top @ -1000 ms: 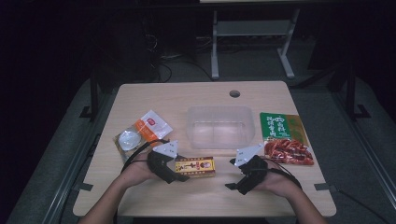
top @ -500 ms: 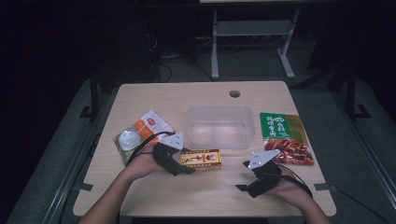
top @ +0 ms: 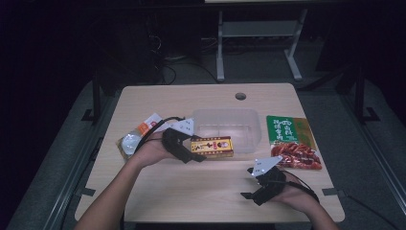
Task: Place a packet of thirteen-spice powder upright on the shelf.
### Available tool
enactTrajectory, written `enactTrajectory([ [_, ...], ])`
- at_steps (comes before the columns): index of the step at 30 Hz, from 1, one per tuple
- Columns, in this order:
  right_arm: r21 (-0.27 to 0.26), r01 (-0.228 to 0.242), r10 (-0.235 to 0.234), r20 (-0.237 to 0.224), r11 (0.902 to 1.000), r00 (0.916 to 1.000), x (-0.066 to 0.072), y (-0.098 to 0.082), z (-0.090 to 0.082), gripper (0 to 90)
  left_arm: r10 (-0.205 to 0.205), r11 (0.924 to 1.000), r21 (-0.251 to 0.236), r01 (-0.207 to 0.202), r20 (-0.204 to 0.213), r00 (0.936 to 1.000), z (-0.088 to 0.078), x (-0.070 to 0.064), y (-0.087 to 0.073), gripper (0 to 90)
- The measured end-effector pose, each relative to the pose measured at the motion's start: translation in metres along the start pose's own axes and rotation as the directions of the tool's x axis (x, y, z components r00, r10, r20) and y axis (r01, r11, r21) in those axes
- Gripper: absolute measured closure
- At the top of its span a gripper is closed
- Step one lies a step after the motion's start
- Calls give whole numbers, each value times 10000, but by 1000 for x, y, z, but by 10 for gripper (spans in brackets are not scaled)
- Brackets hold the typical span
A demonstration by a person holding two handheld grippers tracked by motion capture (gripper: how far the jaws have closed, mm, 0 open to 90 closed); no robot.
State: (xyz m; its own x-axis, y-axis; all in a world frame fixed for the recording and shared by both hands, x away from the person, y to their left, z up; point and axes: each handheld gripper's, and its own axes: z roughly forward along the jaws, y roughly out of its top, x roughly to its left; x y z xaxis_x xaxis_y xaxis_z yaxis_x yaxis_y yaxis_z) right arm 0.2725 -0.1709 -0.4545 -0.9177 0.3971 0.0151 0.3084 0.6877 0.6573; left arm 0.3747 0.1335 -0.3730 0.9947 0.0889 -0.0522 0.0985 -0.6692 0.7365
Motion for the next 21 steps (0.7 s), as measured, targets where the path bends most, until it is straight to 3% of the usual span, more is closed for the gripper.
enactTrajectory([
  [6,24,256,-255,-78,9997,9996,1,1,2,138,218,9996,200,-216,-83,9997,3,16,19,315],
  [21,-173,133,-138,-282,9998,9995,1,0,2,138,128,9996,269,-120,-300,9995,18,53,44,314],
])
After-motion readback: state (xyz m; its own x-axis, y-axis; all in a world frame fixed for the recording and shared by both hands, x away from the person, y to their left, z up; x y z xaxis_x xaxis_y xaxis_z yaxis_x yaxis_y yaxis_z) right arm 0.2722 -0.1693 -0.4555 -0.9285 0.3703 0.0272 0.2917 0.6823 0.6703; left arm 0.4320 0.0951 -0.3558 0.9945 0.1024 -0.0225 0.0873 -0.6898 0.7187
